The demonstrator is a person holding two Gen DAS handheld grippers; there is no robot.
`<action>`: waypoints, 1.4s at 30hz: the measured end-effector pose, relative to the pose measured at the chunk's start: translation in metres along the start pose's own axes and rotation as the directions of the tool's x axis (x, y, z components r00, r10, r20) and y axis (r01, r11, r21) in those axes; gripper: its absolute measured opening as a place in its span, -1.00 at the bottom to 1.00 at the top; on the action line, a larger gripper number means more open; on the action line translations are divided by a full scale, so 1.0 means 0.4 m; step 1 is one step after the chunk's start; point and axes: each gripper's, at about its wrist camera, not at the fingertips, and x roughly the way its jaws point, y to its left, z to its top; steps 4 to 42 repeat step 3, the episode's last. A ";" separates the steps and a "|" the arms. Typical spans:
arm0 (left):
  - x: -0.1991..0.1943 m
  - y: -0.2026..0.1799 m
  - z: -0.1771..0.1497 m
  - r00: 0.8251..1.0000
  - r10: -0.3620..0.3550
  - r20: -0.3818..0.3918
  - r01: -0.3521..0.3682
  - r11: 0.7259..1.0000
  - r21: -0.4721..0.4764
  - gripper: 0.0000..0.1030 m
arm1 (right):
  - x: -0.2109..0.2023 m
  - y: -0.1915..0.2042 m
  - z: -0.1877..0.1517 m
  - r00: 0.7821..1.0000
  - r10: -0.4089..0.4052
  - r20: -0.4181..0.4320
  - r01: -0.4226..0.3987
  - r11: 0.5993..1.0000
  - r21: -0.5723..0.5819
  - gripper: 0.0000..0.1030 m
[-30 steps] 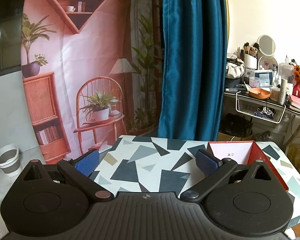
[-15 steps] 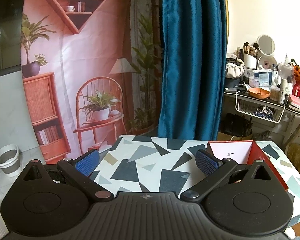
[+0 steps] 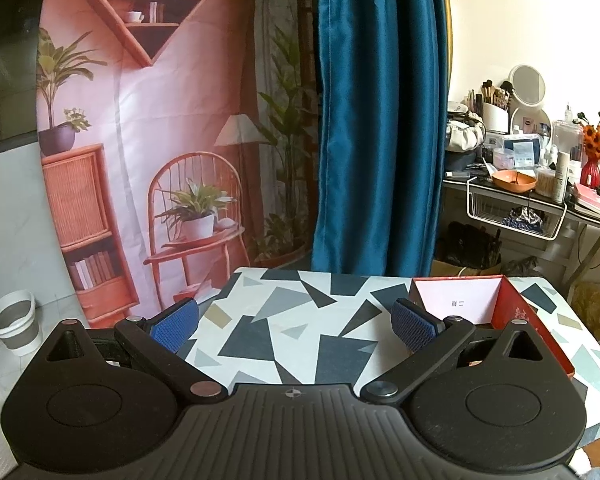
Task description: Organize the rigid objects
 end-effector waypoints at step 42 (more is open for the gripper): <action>0.001 0.001 0.000 1.000 0.004 0.001 -0.004 1.000 0.002 1.00 | 0.000 0.001 -0.001 1.000 0.002 -0.001 -0.002 1.000 -0.005 0.99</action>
